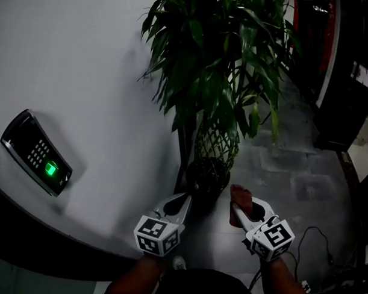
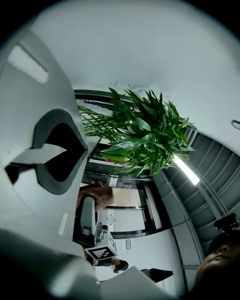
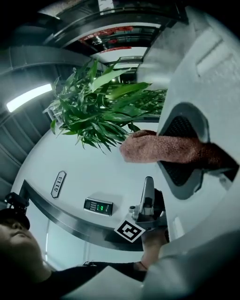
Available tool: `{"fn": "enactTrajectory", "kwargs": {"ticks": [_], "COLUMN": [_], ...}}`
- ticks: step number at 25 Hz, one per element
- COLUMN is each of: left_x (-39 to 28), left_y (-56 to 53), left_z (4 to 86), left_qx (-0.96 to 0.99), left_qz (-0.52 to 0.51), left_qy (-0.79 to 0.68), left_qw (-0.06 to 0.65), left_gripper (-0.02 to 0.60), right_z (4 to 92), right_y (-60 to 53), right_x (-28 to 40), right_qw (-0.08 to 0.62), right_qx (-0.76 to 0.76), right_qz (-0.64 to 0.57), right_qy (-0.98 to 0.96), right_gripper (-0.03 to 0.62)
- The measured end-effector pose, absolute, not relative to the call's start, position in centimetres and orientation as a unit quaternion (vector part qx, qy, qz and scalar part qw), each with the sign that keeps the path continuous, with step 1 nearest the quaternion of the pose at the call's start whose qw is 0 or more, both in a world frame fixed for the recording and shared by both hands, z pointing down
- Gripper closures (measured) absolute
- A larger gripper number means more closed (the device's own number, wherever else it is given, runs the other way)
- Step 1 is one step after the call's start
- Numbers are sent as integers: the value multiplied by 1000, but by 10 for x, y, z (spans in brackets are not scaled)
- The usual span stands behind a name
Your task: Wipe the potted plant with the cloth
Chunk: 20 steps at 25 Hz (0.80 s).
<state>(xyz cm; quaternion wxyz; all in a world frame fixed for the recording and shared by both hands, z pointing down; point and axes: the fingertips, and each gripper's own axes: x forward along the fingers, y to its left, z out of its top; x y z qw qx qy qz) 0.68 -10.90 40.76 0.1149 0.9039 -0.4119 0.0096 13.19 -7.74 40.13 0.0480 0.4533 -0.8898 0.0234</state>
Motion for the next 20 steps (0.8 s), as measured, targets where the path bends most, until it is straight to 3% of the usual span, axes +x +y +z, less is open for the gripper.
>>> {"fn": "enactTrajectory", "kwargs": {"ticks": [10,20], "left_x": [24,33], "left_y": [-36,2], "left_z": [451,454], "left_qx": [896,894], "left_qz": [27,30], "left_qy": [-411,-423], "left_qw": [163,147], "left_gripper": [565,564], "right_z": [442,453], "right_y": [-11,25], "right_x": [175,179], "right_qw": [62,58], "right_qx": [446,435], "right_qz": [67,67], "right_qy": [-890,-896], "right_gripper": [523,523]}}
